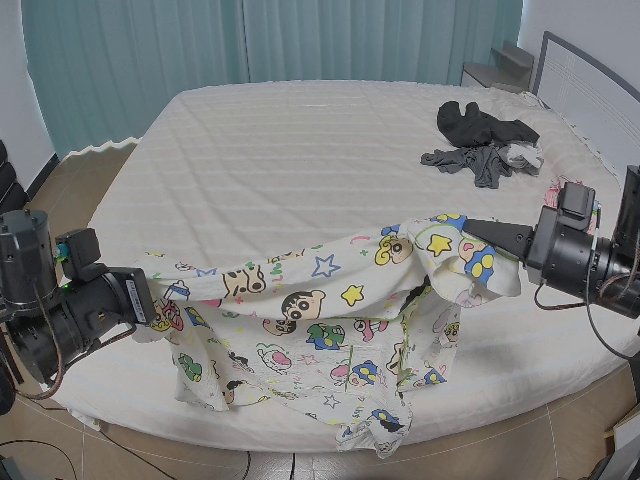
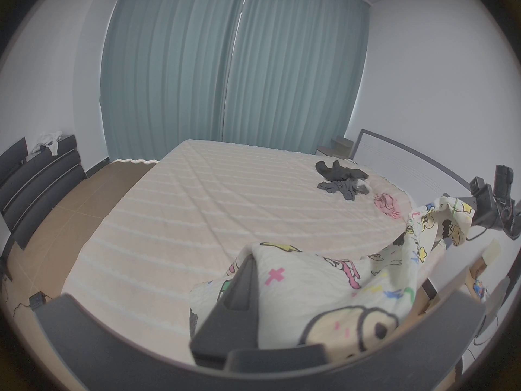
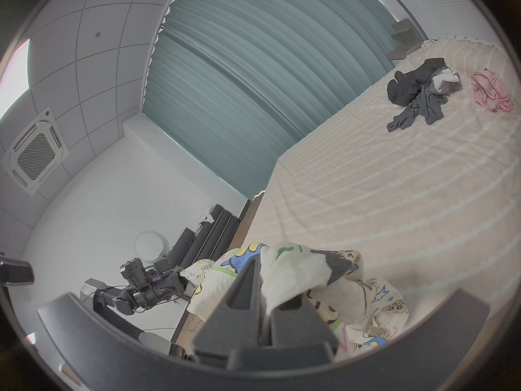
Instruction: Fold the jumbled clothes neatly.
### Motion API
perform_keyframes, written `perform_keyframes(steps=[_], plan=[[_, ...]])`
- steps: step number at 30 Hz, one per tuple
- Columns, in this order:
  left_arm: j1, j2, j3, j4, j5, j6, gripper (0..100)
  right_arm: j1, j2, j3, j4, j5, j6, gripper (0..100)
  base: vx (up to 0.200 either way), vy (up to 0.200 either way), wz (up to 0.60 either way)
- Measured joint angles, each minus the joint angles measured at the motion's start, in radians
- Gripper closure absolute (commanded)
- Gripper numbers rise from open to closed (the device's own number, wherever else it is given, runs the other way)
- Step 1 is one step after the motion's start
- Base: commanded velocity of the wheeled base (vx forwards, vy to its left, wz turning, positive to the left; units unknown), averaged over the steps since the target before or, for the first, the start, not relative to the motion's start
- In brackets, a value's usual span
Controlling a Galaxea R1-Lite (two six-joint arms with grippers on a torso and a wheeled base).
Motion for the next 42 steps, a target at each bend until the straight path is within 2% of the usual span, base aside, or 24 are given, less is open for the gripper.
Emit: perform_keyframes(steps=[5,19,29,30,31,39,42], plan=[[0.024,0.108,-0.010,-0.097,0.004,-0.004,100,-0.025,0.097,-0.021,-0.067,-0.045,0.000,100,0.200,0.000,0.00],[0.073,0.414,-0.099,-0.234,0.009,-0.010,100,-0.074,0.353,-0.104,-0.152,-0.103,0.002,100,0.000,0.000,0.00],[0.107,0.619,-0.257,-0.239,0.041,-0.117,100,-0.101,0.519,-0.199,-0.164,-0.167,0.015,100,0.000,0.000,0.00],[0.113,0.638,-0.273,-0.239,0.044,-0.126,100,-0.103,0.534,-0.210,-0.165,-0.172,0.017,0,0.000,0.000,0.00],[0.120,0.658,-0.291,-0.238,0.048,-0.136,0,-0.105,0.552,-0.222,-0.164,-0.177,0.019,0,0.000,0.000,0.00],[0.183,0.820,-0.427,-0.234,0.055,-0.223,0,-0.125,0.676,-0.349,-0.160,-0.188,0.037,0,0.000,0.000,0.00],[0.209,0.875,-0.476,-0.233,0.055,-0.254,0,-0.133,0.722,-0.403,-0.159,-0.192,0.099,0,0.000,0.000,0.00]])
